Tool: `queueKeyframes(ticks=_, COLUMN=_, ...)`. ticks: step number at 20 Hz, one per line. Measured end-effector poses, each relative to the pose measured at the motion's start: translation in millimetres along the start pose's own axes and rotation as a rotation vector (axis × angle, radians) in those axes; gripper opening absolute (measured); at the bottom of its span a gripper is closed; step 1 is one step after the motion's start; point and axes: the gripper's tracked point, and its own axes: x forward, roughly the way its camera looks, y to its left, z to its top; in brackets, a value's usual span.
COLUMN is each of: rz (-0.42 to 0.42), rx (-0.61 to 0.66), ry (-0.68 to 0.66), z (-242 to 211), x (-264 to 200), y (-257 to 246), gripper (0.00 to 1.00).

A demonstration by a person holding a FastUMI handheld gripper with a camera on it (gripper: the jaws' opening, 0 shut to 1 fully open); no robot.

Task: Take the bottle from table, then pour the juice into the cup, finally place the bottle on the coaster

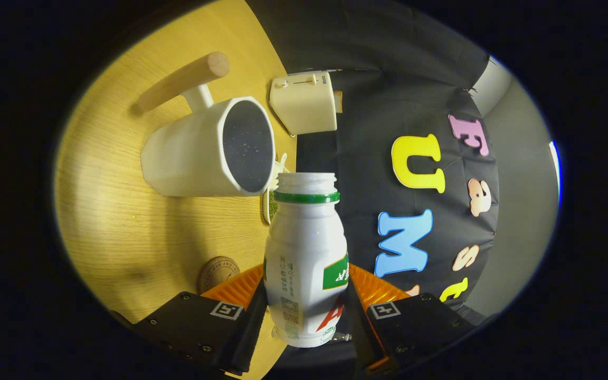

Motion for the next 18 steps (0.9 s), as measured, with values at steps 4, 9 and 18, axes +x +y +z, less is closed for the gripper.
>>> queueKeyframes(ticks=4, rz=-0.029, rx=-0.062, ry=-0.003, z=2, x=0, y=-8, gripper=0.72)
queueKeyframes(ticks=9, rz=-0.048, rx=-0.121, ry=-0.004, z=5, x=3, y=-10, gripper=0.72)
queueKeyframes(ticks=18, rz=-0.075, rx=-0.194, ry=-0.002, z=10, x=3, y=-18, gripper=0.72)
